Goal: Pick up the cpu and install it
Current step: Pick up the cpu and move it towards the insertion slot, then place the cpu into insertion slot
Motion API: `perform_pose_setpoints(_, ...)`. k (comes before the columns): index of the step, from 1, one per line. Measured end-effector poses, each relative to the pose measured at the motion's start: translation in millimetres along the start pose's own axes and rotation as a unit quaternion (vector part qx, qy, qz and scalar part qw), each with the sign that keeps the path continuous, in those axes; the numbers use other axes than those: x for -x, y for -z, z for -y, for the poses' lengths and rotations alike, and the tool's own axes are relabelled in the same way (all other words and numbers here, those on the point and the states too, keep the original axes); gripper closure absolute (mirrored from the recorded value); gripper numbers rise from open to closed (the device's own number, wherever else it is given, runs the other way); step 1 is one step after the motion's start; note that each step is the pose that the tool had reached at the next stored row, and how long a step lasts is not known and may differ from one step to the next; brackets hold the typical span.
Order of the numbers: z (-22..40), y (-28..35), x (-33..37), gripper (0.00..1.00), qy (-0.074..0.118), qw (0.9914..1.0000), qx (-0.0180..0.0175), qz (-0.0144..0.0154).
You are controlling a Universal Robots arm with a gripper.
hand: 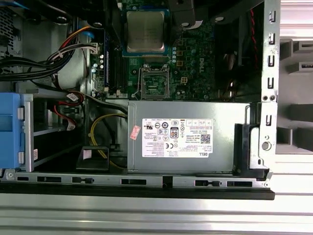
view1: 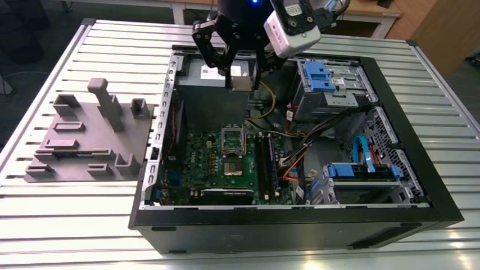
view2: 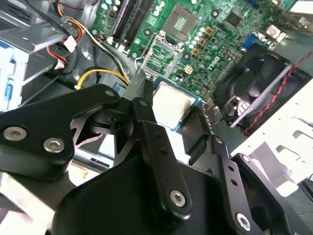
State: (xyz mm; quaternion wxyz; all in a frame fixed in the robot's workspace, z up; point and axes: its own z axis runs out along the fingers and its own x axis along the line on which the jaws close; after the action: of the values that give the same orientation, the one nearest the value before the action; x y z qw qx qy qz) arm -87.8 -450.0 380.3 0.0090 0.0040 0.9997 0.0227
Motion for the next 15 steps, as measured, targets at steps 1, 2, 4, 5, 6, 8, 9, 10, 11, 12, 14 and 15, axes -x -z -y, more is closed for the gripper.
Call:
perform_pose_setpoints(1,0.0,-0.2,2.9,0.53,0.0,1.0,0.0,0.0)
perform_pose_setpoints(2,0.0,-0.4,5.6,0.53,0.0,1.0,0.0001,-0.0001)
perform_pose_setpoints(4,0.0,-0.5,7.9,0.53,0.0,1.0,0.0,-0.0001)
perform_pose_setpoints(5,0.0,-0.5,8.0,0.53,0.0,1.0,0.0,-0.0001)
perform_pose_setpoints(6,0.0,-0.5,8.0,0.53,0.0,1.0,0.0,-0.0001)
perform_pose_setpoints(8,0.0,-0.5,8.1,0.53,0.0,1.0,0.0,-0.0001)
perform_pose_setpoints(9,0.0,-0.5,8.2,0.53,0.0,1.0,0.0,-0.0001)
perform_pose_setpoints(10,0.0,-0.5,8.2,0.53,0.0,1.0,0.0,-0.0001)
perform_pose_setpoints(11,0.6,-0.9,8.6,0.53,0.0,1.0,0.0,-0.0001)
perform_pose_setpoints(12,1.5,-2.2,8.6,0.53,0.0,1.0,0.0,-0.0001)
perform_pose_setpoints(14,1.8,-2.3,8.6,0.53,0.0,1.0,0.0,-0.0001)
perform_pose_setpoints(15,2.1,-2.4,8.6,0.53,0.0,1.0,0.0,-0.0001)
